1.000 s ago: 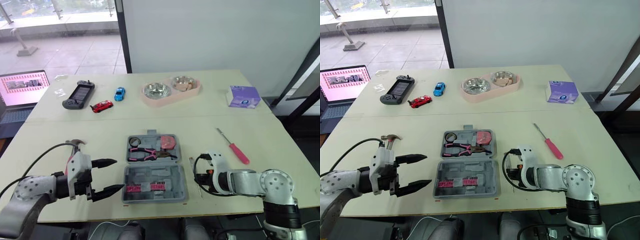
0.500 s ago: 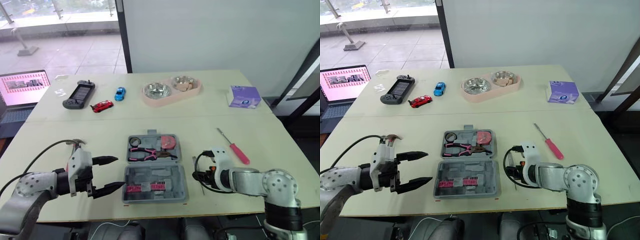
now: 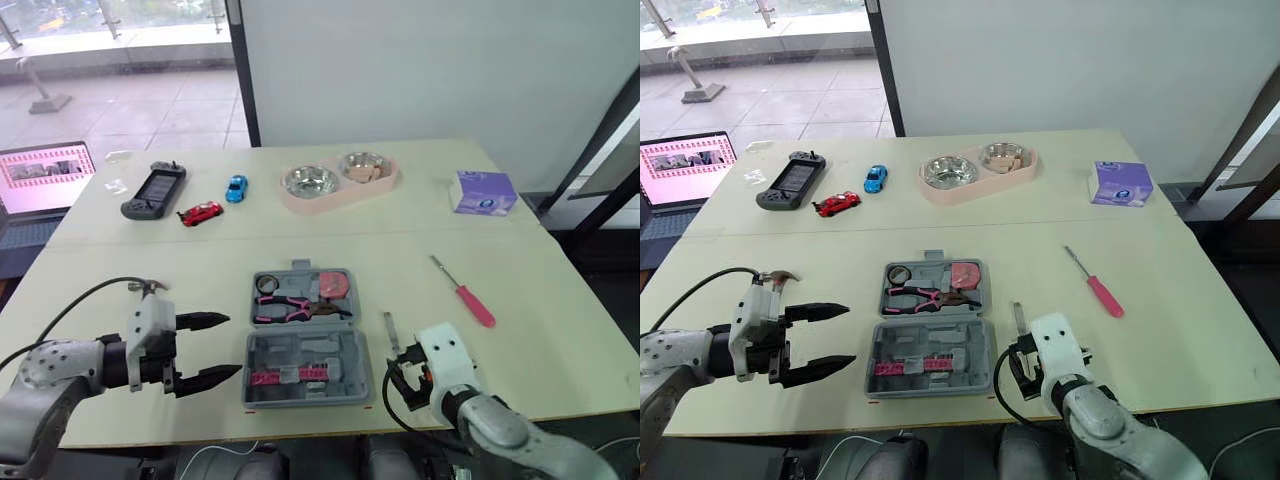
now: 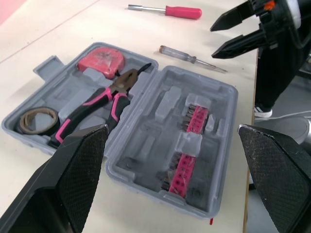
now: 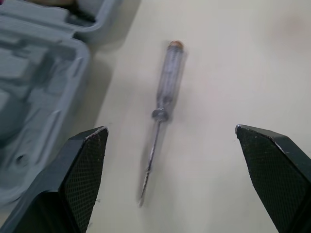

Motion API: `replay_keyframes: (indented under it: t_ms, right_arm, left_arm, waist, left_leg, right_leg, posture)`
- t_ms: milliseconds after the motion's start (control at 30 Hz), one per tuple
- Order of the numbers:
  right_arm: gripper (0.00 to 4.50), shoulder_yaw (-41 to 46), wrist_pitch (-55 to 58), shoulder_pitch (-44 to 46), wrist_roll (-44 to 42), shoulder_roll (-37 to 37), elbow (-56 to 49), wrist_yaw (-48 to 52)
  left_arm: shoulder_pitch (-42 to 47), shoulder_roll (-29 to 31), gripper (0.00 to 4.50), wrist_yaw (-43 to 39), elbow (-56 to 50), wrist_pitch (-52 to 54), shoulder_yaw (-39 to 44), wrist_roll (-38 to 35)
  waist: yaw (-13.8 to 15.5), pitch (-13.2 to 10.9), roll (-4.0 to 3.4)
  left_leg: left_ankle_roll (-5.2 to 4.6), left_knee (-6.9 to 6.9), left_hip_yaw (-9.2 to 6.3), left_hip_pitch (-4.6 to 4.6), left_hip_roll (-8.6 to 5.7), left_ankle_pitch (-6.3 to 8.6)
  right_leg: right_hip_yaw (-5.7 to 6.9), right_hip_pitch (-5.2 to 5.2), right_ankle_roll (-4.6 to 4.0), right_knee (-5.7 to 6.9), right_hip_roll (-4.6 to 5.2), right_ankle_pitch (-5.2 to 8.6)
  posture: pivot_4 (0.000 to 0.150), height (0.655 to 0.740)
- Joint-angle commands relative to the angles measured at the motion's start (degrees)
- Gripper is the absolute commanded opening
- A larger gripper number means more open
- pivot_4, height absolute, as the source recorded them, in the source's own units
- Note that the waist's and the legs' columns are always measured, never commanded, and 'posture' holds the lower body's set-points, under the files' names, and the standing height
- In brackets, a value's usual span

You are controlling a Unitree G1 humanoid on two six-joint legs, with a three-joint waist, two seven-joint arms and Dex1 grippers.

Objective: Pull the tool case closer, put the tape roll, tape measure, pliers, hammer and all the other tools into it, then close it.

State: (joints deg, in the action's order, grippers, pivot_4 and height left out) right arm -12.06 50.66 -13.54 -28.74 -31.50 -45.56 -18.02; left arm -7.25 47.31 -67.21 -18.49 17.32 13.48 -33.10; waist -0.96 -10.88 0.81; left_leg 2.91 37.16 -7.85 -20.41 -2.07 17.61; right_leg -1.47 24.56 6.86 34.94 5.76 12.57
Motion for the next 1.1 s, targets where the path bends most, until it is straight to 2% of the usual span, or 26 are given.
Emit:
replay_keyframes:
  t_ms: [33, 133, 267, 533, 867, 967, 1100]
  right_arm:
    - [4.43, -2.5, -10.1, -2.0, 6.5, 3.1, 3.1, 3.8]
    - [4.43, -4.9, -17.6, -4.1, 11.1, 5.3, 7.2, 7.2]
    - [4.43, -4.7, -21.3, -4.8, 14.8, 8.2, 12.7, 9.6]
    - [4.43, -1.9, -20.6, -2.7, 18.6, 12.7, 19.2, 12.0]
    - [4.43, -0.7, -20.5, -2.2, 21.7, 16.2, 21.7, 14.7]
    - [3.54, -0.4, -20.6, -1.7, 22.5, 17.0, 22.5, 15.3]
    - [1.54, 0.3, -21.1, -0.2, 23.5, 18.1, 24.7, 15.9]
  left_arm:
    - [1.4, 1.5, 4.50, -0.9, 0.0, -0.2, 1.4, -0.5]
    - [1.5, 1.6, 4.50, -1.7, 0.1, -0.5, 1.5, -0.7]
    - [0.9, 1.6, 4.50, -2.0, 0.0, -0.7, 1.7, -0.6]
    - [-1.7, 0.8, 4.50, -1.7, -0.8, -2.0, 3.0, -0.6]
    - [-2.1, 1.5, 4.50, -1.8, -0.4, -1.9, 3.8, -0.8]
    - [-2.1, 1.7, 4.50, -1.8, -0.2, -1.8, 3.8, -0.9]
    - [-2.0, 1.9, 4.50, -1.8, -0.1, -1.6, 4.0, -0.9]
  waist:
    - [0.0, 0.0, -0.01]
    - [-0.1, 0.0, -0.02]
    - [0.0, 0.0, 0.00]
    - [0.0, 0.0, 0.01]
    - [-0.2, 0.0, 0.05]
    - [-0.2, 0.1, 0.08]
    - [-0.1, 0.1, 0.13]
  left_leg:
    - [0.00, 0.00, -0.01, 0.00, 0.00, 0.00]
    - [0.00, -0.03, -0.02, 0.02, 0.01, 0.00]
    - [0.00, -0.01, 0.00, 0.01, 0.00, 0.00]
    - [0.00, -0.02, -0.01, 0.03, 0.01, 0.00]
    - [0.00, -0.01, -0.01, 0.07, 0.01, 0.00]
    - [0.00, -0.01, -0.01, 0.07, 0.01, 0.00]
    - [0.00, 0.00, -0.01, 0.07, 0.00, 0.00]
  right_leg:
    - [0.01, 0.00, 0.00, 0.01, 0.00, 0.00]
    - [0.01, 0.00, 0.01, 0.02, -0.01, 0.00]
    - [-0.01, 0.00, -0.01, 0.01, 0.00, 0.00]
    - [-0.01, 0.00, -0.04, 0.02, -0.01, 0.00]
    - [-0.01, 0.00, -0.05, 0.08, -0.01, 0.00]
    - [-0.01, 0.00, -0.05, 0.08, -0.01, 0.00]
    - [-0.01, 0.00, -0.04, 0.08, -0.01, 0.00]
  posture:
    - [0.150, 0.7360]
    - [0.150, 0.7360]
    - [0.150, 0.7360]
    - [0.150, 0.7360]
    - [0.150, 0.7360]
    - [0.150, 0.7360]
    - [0.150, 0.7360]
